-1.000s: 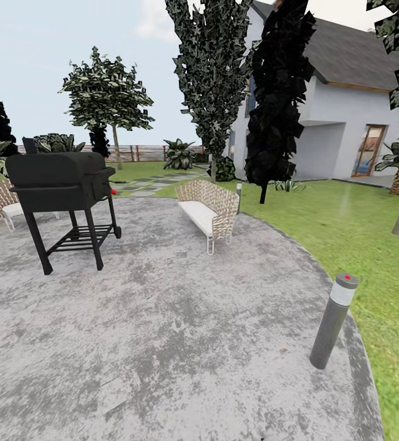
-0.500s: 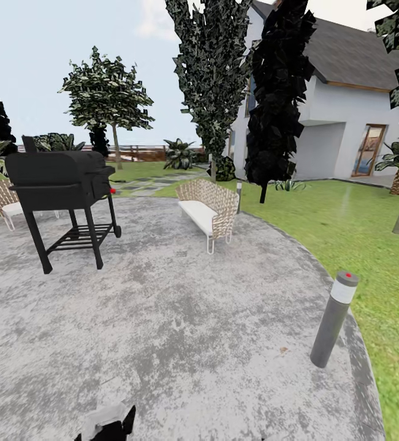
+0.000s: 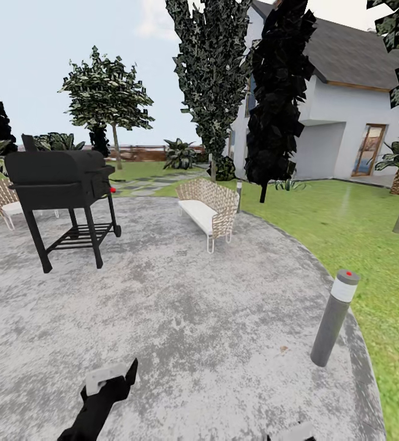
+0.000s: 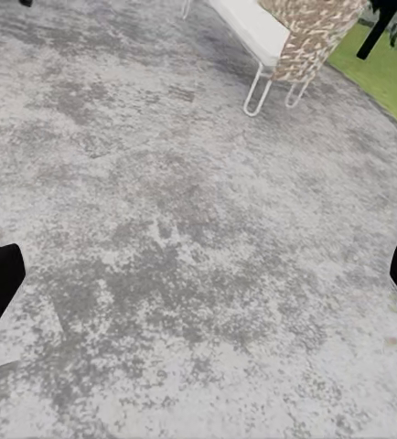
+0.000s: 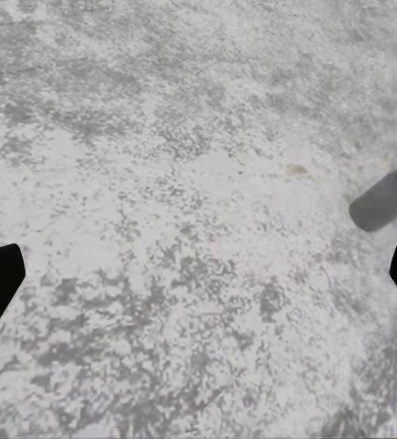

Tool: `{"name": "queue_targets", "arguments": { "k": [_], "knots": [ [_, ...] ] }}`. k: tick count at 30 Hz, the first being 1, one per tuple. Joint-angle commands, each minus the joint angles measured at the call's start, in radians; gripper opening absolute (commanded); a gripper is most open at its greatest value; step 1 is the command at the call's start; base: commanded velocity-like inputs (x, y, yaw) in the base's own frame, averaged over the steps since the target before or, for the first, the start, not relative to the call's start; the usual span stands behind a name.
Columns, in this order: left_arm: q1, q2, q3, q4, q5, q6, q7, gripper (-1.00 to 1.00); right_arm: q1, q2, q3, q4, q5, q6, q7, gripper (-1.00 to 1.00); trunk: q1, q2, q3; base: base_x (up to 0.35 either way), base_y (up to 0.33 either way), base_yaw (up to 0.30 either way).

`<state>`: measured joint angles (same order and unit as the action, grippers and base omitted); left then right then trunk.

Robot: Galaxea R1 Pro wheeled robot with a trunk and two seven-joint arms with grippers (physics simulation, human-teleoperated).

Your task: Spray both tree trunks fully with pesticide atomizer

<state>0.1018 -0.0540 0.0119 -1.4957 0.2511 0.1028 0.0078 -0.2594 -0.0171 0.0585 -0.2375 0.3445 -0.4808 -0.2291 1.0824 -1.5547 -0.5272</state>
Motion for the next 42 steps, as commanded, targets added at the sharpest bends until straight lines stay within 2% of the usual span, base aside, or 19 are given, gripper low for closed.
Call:
{"name": "queue_targets", "arguments": {
  "k": [1, 3, 4, 5, 7, 8, 11, 13, 14, 15, 16, 17, 18, 23, 26, 34, 42],
  "knots": [
    [-0.001, 0.000, -0.001, 0.009, -0.001, -0.010, 0.000, 1.00, 0.000, -0.015, 0.001, -0.013, 0.001, 0.000, -0.029, 1.00, 0.004, -0.007, -0.003, 0.000, 0.000, 0.000],
    [-0.003, -0.001, -0.002, 0.042, -0.014, -0.035, -0.001, 1.00, 0.000, -0.089, 0.001, -0.059, 0.002, 0.001, -0.149, 1.00, 0.012, -0.021, -0.010, 0.000, 0.000, 0.000],
    [-0.004, -0.001, -0.002, 0.050, -0.018, -0.039, -0.001, 1.00, 0.000, -0.110, 0.001, -0.070, 0.002, 0.001, -0.178, 1.00, 0.015, -0.028, -0.013, 0.000, 0.000, 0.000],
    [-0.004, -0.001, -0.002, 0.073, -0.025, -0.049, -0.001, 1.00, 0.000, -0.185, 0.001, -0.094, 0.001, 0.001, -0.259, 1.00, 0.019, -0.035, -0.016, 0.000, 0.000, 0.000],
    [-0.005, -0.001, -0.003, 0.082, -0.028, -0.058, -0.001, 1.00, 0.000, -0.241, 0.001, -0.104, 0.000, 0.001, -0.300, 1.00, 0.027, -0.049, -0.022, 0.000, 0.000, 0.000],
    [-0.005, -0.001, -0.003, 0.085, -0.029, -0.064, -0.001, 1.00, 0.000, -0.298, -0.007, -0.110, -0.003, 0.001, -0.328, 1.00, 0.031, -0.056, -0.025, 0.000, 0.000, 0.000],
    [-0.005, -0.001, -0.003, 0.094, -0.032, -0.082, -0.001, 1.00, 0.000, -0.376, -0.055, -0.116, -0.014, 0.001, -0.353, 1.00, 0.042, -0.077, -0.035, 0.000, 0.000, 0.000],
    [-0.005, -0.001, -0.003, 0.097, -0.032, -0.087, -0.001, 1.00, 0.000, -0.423, -0.114, -0.118, -0.024, 0.001, -0.362, 1.00, 0.050, -0.091, -0.041, 0.000, 0.000, 0.000],
    [-0.005, -0.001, -0.003, 0.103, -0.033, -0.090, -0.001, 1.00, 0.000, -0.466, -0.188, -0.119, -0.033, 0.001, -0.366, 1.00, 0.054, -0.098, -0.044, 0.000, 0.000, 0.000],
    [-0.005, -0.001, -0.003, 0.107, -0.033, -0.091, -0.001, 1.00, 0.000, -0.485, -0.228, -0.120, -0.037, 0.001, -0.367, 1.00, 0.058, -0.105, -0.047, 0.000, 0.000, 0.000],
    [-0.005, -0.001, -0.003, 0.117, -0.033, -0.093, -0.001, 1.00, 0.000, -0.520, -0.305, -0.120, -0.042, 0.001, -0.368, 1.00, 0.061, -0.112, -0.050, 0.000, 0.000, 0.000],
    [-0.005, -0.001, -0.003, 0.121, -0.033, -0.094, -0.002, 1.00, 0.000, -0.536, -0.338, -0.120, -0.045, 0.001, -0.367, 1.00, 0.065, -0.119, -0.053, 0.000, 0.000, 0.000],
    [-0.005, -0.001, -0.003, 0.126, -0.033, -0.096, -0.002, 1.00, 0.000, -0.566, -0.394, -0.121, -0.048, 0.000, -0.367, 1.00, 0.069, -0.126, -0.057, 0.000, 0.000, 0.000],
    [-0.005, -0.001, -0.003, 0.135, -0.033, -0.140, -0.002, 1.00, 0.000, -0.614, -0.471, -0.123, -0.052, -0.004, -0.372, 1.00, 0.088, -0.161, -0.072, 0.000, 0.000, 0.000],
    [-0.005, -0.001, -0.003, 0.137, -0.033, -0.164, -0.002, 1.00, 0.000, -0.626, -0.491, -0.143, -0.057, -0.006, -0.387, 1.00, 0.100, -0.182, -0.082, 0.000, 0.000, 0.000],
    [-0.005, -0.001, -0.003, 0.139, -0.034, -0.175, -0.003, 1.00, 0.000, -0.631, -0.500, -0.161, -0.068, -0.005, -0.424, 1.00, 0.130, -0.238, -0.107, 0.000, 0.000, 0.000],
    [-0.005, -0.001, -0.004, 0.142, -0.035, -0.176, -0.004, 1.00, 0.000, -0.631, -0.502, -0.161, -0.072, -0.003, -0.428, 1.00, 0.161, -0.294, -0.132, 0.000, 0.000, 0.000]
  ]
}}
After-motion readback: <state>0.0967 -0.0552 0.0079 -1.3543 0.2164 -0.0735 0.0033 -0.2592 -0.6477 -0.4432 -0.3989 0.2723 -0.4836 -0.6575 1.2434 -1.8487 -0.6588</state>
